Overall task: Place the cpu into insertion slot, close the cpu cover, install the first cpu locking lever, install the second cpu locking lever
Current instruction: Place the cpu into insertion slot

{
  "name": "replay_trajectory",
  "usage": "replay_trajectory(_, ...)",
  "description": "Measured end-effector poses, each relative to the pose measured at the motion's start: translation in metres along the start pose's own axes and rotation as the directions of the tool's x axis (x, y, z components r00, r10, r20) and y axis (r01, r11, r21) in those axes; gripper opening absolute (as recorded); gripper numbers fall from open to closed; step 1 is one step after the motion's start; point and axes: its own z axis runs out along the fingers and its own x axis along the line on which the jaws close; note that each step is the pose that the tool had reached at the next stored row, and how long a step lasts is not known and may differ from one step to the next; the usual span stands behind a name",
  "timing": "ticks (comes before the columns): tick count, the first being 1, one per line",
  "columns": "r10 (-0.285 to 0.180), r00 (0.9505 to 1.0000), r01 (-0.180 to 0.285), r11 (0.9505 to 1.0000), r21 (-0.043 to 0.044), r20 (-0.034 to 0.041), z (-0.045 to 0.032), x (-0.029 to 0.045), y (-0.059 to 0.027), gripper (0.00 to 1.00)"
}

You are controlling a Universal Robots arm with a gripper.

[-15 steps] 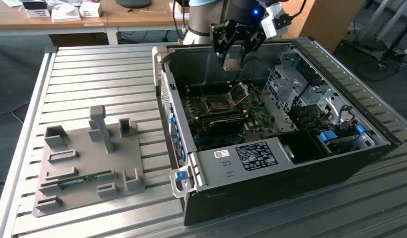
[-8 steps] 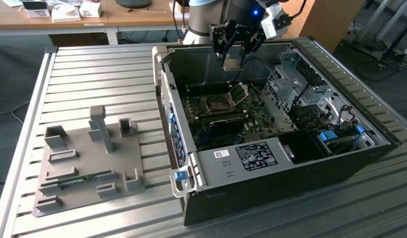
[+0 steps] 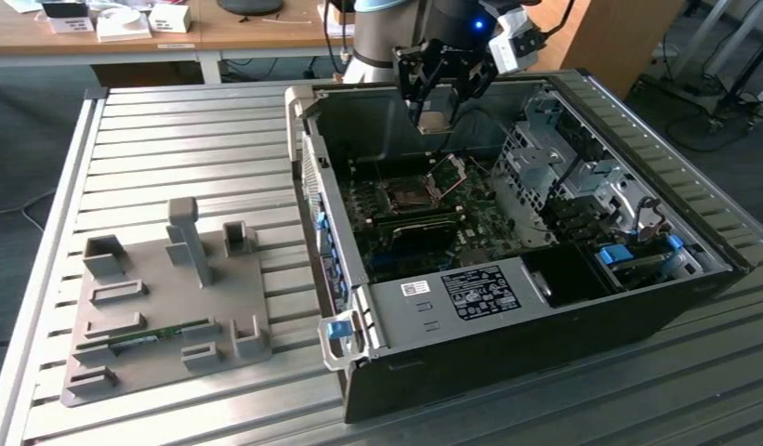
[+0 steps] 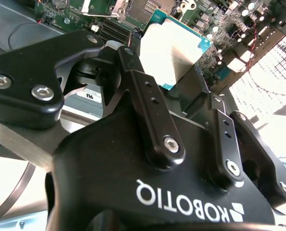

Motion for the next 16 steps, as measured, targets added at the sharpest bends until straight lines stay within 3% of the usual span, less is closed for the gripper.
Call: replay_trajectory(16,0.0,1.0,0.0,1.0,-0.0002,0.0,0.0032,0.0004,-0.0003,0.54)
